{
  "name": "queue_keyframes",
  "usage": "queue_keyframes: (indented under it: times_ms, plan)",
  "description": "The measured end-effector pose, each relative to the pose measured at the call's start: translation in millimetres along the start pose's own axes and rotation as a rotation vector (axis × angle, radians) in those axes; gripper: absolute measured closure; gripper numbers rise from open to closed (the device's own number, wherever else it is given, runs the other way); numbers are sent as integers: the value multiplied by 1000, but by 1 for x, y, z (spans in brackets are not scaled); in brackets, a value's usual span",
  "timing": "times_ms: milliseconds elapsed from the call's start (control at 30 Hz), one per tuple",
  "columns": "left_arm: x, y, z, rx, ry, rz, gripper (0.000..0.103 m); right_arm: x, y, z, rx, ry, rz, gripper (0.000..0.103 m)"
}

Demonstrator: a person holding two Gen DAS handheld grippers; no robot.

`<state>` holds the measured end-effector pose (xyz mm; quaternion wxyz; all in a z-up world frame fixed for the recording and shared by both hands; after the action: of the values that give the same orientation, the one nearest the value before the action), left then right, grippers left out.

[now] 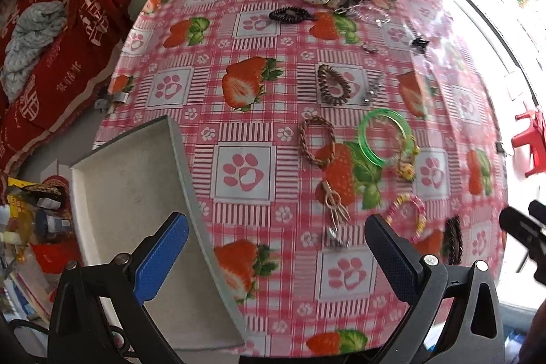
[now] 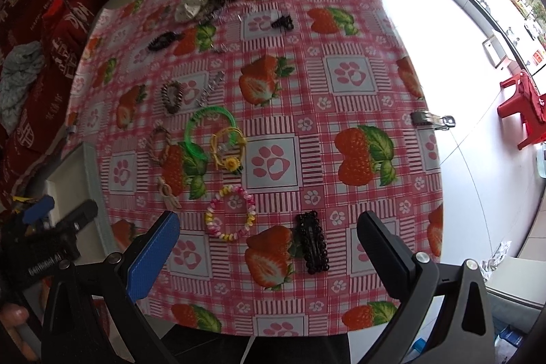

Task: Organize jewelry
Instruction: 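Grasp the yellow cord bracelet with the right tool while the left tool grasps the braided brown bracelet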

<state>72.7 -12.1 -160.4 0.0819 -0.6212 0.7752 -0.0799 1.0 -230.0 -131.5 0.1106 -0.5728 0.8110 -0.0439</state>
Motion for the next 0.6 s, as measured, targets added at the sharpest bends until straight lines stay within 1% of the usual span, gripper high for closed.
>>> queue_keyframes:
  times_ms: [333,467,533,600]
  plan:
    - [11,-22,59,-20,-12,9,0,2,-18,67,-35,12,-51,0]
    - [19,-33,77,-2,6,9,0,2,-26,86,-36,14,-70,0]
    - [22,-38,89,1,7,12,0,-1,-30,96,-30,19,-94,1]
    - [24,-42,99,3,12,13,0,-5,-33,103,-24,19,-118,4]
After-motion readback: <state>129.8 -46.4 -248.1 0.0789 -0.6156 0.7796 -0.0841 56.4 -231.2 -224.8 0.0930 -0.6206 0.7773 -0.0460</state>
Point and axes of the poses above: each gripper's, at about its wrist camera, not at the fingertips, and z roughly the way its jaws point, x to its right, y to its underside, the point moved 7 cm from there along z, roughly the way its jaws point, and after that the axes turned 1 degree about z, right-handed, at the moved point
